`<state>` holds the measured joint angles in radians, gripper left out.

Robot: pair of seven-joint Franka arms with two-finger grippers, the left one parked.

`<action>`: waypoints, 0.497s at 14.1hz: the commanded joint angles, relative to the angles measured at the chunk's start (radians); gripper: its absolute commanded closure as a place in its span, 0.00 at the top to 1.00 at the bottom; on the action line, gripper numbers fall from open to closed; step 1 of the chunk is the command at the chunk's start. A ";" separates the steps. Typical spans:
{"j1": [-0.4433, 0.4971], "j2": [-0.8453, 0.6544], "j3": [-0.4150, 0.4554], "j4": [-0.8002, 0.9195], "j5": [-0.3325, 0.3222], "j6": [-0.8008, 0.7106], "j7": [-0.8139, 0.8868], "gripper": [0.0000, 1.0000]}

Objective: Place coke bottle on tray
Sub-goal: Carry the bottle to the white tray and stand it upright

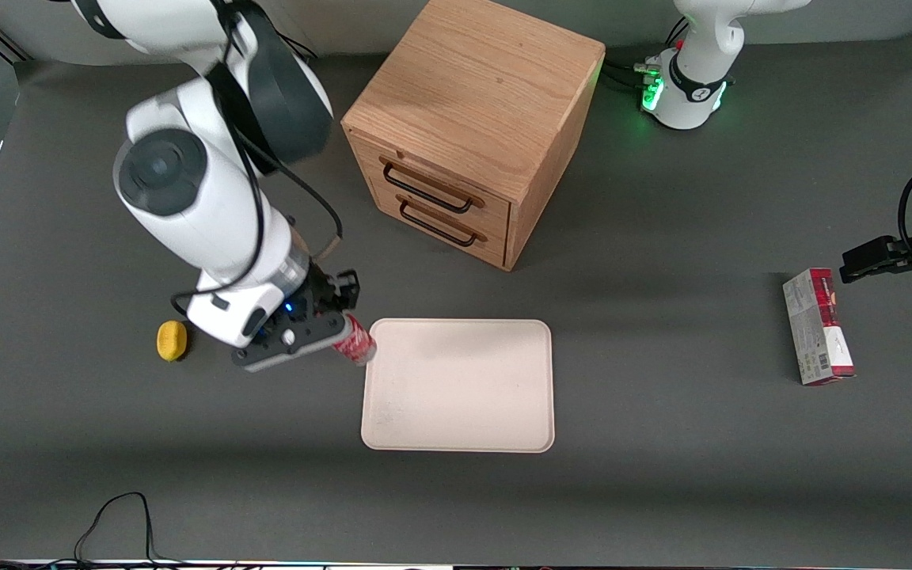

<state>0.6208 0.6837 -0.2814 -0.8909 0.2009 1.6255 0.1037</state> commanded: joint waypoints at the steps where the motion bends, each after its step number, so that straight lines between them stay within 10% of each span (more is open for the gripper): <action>1: -0.019 0.124 0.007 0.047 -0.002 0.098 -0.035 0.12; 7: -0.026 0.282 0.005 0.046 -0.002 0.250 -0.038 0.12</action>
<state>0.6050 0.9338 -0.2808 -0.8898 0.2007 1.8624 0.0881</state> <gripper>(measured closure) 0.648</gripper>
